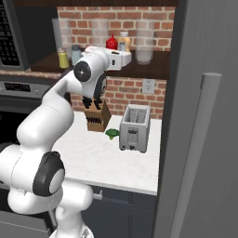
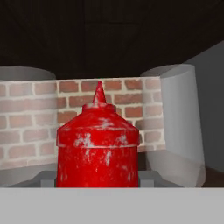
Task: Put the shaker and condiment bottle from the counter next to their counterparts in the cabinet.
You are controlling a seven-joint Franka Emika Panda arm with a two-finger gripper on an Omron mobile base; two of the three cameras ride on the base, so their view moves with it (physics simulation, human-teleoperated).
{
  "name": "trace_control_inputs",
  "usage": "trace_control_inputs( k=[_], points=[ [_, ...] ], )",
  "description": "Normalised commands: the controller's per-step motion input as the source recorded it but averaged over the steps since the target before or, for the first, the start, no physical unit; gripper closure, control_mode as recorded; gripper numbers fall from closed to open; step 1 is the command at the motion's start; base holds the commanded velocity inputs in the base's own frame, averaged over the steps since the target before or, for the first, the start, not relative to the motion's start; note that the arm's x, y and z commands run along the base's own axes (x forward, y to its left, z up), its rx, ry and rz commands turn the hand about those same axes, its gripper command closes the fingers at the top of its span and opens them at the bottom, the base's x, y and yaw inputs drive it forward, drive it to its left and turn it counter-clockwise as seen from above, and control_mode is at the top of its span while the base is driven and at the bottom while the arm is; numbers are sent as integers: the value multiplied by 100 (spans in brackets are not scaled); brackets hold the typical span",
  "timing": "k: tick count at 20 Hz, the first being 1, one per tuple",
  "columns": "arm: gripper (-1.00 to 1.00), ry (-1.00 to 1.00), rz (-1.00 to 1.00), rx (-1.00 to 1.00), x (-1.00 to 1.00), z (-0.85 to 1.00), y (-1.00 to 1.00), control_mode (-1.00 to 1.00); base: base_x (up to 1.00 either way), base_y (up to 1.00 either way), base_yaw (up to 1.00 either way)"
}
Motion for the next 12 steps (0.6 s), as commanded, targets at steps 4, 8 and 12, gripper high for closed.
trace_control_inputs(
  k=[4,8,12],
  points=[
    [100,-11,-4,0,4,-2,0,-100,0,0,0],
    [100,-9,-3,0,4,-1,0,-100,0,0,0],
    [100,-3,-1,0,6,-10,0,-100,0,0,0]
  ],
)
